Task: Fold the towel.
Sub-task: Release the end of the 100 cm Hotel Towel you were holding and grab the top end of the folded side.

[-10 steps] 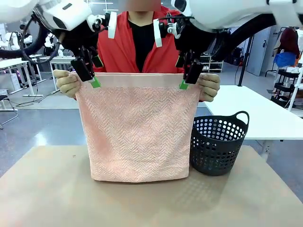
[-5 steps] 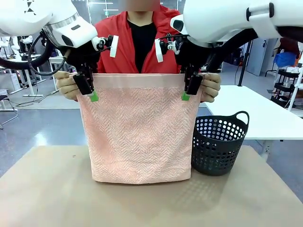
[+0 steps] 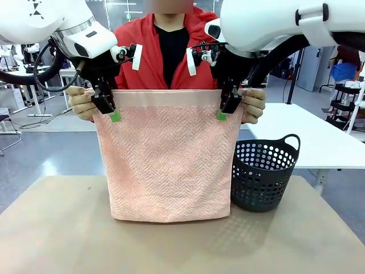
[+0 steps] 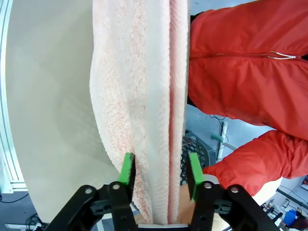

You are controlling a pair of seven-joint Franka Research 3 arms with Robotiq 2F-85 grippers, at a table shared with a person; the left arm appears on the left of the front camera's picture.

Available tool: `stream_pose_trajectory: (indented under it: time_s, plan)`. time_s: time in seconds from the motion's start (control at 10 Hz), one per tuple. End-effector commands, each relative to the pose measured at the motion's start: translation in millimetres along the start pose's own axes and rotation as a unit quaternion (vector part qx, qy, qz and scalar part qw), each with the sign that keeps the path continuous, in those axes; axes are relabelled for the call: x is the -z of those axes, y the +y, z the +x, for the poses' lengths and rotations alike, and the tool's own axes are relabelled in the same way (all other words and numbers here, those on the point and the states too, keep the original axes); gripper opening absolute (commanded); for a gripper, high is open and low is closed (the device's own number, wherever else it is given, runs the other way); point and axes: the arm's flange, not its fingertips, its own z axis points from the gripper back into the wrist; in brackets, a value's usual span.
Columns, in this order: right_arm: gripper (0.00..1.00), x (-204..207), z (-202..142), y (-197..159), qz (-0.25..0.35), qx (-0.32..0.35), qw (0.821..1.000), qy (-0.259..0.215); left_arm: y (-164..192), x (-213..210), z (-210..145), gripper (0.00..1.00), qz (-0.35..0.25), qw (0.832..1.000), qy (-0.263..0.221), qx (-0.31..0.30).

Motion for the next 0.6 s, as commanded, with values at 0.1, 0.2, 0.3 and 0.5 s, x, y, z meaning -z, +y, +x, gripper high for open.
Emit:
stream_pose_trajectory:
  time_s: [0.1, 0.2, 0.3, 0.5]
  plan:
    - [0.0, -3.1, -0.9, 1.1, 0.001, 0.005, 1.0, -0.002, -3.6, -5.9, -4.0, 0.0, -0.008, 1.0, -0.009, -0.008]
    - [0.0, -2.7, -0.6, 1.1, 0.001, 0.006, 1.0, -0.001, -4.1, -6.0, -4.7, 0.0, -0.011, 1.0, -0.01, -0.011]
    - [0.0, -3.3, -0.6, 1.1, 0.001, 0.007, 1.0, -0.002, -4.5, -6.1, -5.8, 0.0, -0.011, 1.0, -0.011, -0.011]
    - [0.0, -3.8, -2.8, 0.6, -0.001, 0.01, 1.0, -0.004, -6.6, -5.4, -10.9, 0.0, -0.008, 1.0, -0.013, -0.023]
